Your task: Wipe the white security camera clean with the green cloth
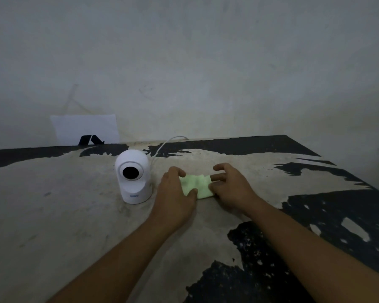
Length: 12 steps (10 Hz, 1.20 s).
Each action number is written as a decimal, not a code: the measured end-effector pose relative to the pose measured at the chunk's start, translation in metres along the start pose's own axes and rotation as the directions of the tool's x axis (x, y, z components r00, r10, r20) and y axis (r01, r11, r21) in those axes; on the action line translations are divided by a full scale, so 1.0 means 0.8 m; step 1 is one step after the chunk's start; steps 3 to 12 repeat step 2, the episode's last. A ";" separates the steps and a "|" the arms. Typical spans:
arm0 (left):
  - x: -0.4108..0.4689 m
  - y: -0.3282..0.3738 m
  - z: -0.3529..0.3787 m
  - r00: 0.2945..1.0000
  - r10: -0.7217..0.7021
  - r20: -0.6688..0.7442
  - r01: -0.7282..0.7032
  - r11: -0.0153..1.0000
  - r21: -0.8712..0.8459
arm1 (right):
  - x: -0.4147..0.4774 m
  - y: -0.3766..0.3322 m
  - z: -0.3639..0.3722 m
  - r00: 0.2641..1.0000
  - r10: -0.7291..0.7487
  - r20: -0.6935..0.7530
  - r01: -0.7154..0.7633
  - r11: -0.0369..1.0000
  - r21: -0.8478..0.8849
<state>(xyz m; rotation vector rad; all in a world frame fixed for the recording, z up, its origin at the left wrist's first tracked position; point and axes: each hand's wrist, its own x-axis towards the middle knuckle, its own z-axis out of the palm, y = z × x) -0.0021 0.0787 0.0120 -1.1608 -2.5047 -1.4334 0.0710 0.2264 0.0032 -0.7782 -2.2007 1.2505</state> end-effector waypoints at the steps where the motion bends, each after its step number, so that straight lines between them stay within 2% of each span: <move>1: -0.016 0.003 -0.006 0.997 0.080 0.008 -0.080 0.996 0.049 | -0.004 0.002 -0.001 0.997 -0.042 -0.062 0.034 0.990 -0.134; 2: -0.037 0.008 -0.030 0.994 0.108 0.027 -0.108 0.994 -0.005 | -0.018 -0.008 -0.011 0.990 -0.066 -0.121 0.035 0.968 -0.247; 12: -0.037 0.008 -0.030 0.994 0.108 0.027 -0.108 0.994 -0.005 | -0.018 -0.008 -0.011 0.990 -0.066 -0.121 0.035 0.968 -0.247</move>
